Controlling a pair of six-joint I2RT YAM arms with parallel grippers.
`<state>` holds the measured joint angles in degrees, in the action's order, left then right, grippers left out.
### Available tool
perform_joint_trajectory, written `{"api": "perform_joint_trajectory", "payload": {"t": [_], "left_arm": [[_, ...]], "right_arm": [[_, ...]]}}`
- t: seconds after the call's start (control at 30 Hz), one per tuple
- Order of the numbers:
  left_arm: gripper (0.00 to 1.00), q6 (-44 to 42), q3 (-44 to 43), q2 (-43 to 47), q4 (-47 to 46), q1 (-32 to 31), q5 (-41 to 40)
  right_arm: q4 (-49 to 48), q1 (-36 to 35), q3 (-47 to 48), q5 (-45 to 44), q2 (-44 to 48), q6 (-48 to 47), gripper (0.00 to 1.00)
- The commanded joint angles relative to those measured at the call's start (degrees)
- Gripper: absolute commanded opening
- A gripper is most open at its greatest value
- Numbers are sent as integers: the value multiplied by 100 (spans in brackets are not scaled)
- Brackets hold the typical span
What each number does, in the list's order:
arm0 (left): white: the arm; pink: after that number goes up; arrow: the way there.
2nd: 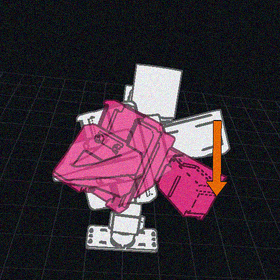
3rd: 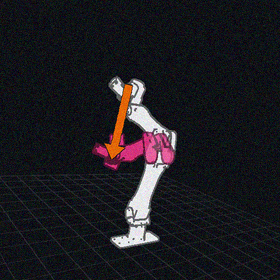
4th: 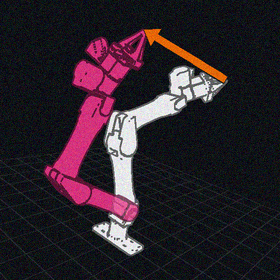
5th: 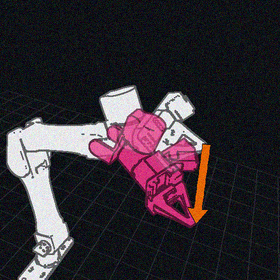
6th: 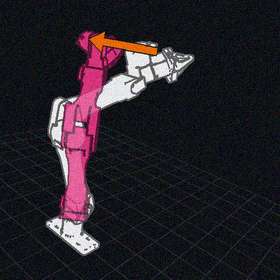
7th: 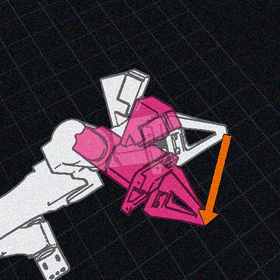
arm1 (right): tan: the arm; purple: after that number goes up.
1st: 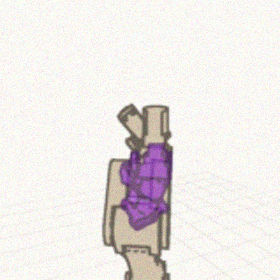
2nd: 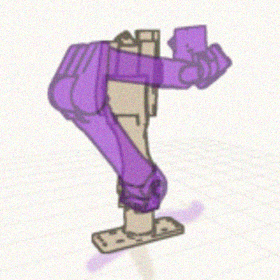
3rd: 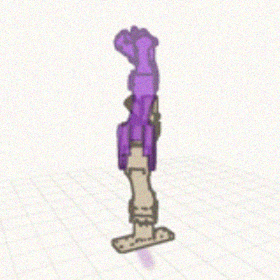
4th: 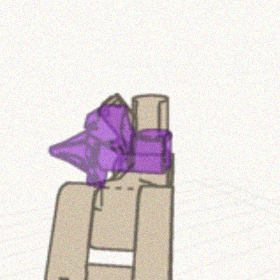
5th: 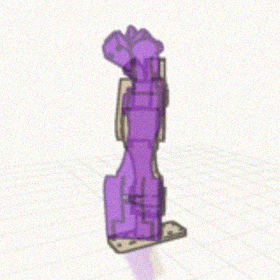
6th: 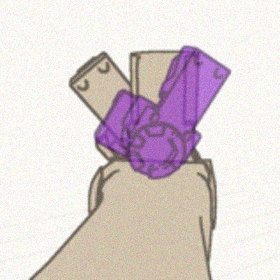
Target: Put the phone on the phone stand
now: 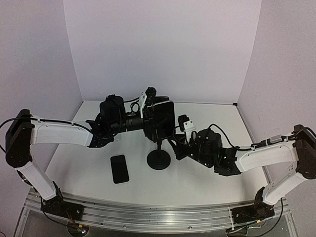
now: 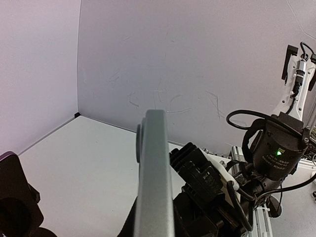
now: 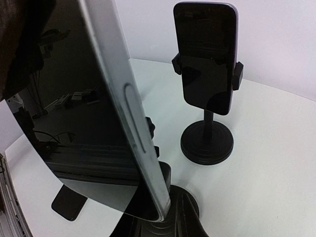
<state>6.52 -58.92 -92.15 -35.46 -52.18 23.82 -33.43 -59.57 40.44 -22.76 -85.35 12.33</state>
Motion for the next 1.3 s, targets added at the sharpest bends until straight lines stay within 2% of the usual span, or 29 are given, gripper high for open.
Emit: {"api": "perform_joint_trajectory", "payload": {"t": [0.0,0.27,0.6,0.93,1.27], "left_arm": [[0,-239,-271,352,-273,6,-188],[0,-319,-155,272,-493,6,-303],[0,-243,-31,379,-279,7,-182],[0,-118,105,389,-324,5,-110],[0,-130,300,321,-376,6,-422]], "right_arm": [[-241,-28,148,-152,-39,-28,16],[-247,-28,237,-76,-154,29,11],[-253,-28,267,-238,-187,59,12],[-224,-33,331,-127,-189,104,0],[-154,-91,429,-223,-197,176,0]]}}
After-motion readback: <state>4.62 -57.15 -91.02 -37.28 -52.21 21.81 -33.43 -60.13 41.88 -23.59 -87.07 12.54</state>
